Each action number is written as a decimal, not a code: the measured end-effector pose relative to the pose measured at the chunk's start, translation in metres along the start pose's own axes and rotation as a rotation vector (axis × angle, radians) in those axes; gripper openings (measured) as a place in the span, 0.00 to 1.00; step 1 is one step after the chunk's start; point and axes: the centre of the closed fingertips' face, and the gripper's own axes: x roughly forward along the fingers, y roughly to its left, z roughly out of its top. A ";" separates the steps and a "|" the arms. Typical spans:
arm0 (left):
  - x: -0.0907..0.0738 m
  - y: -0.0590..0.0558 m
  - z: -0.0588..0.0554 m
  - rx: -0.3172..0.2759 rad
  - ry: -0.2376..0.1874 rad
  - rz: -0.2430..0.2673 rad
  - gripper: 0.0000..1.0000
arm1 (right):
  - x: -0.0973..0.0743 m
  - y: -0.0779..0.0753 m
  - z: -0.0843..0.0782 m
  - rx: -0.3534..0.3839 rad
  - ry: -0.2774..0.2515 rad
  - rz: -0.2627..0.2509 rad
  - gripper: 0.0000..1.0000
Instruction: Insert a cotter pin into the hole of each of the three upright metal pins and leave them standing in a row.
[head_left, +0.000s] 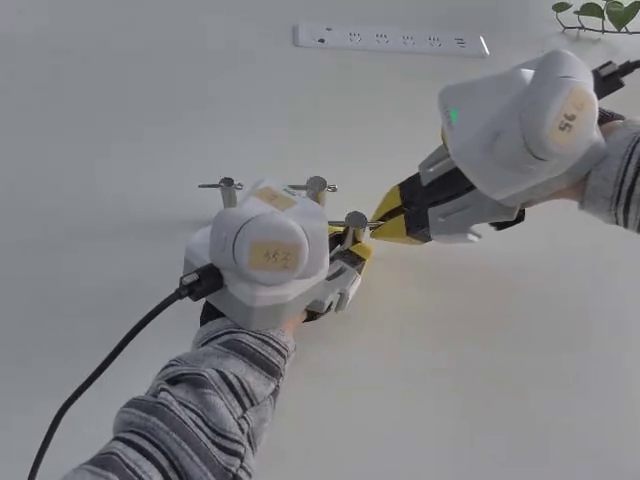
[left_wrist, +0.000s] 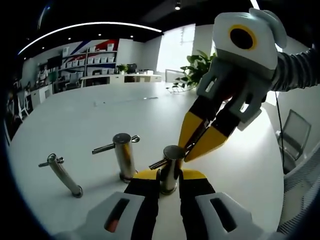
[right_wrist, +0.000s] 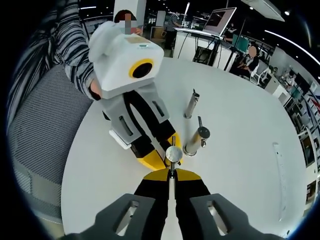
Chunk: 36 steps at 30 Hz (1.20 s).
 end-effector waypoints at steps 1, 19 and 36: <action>0.000 0.000 0.000 -0.003 -0.001 0.001 0.11 | 0.000 0.000 0.000 -0.005 -0.002 0.000 0.00; 0.000 0.000 0.000 -0.022 -0.007 0.011 0.11 | -0.017 -0.003 0.003 0.138 -0.043 -0.037 0.04; 0.002 0.001 0.000 -0.028 -0.007 0.009 0.11 | -0.013 0.006 0.010 0.122 -0.043 -0.026 0.00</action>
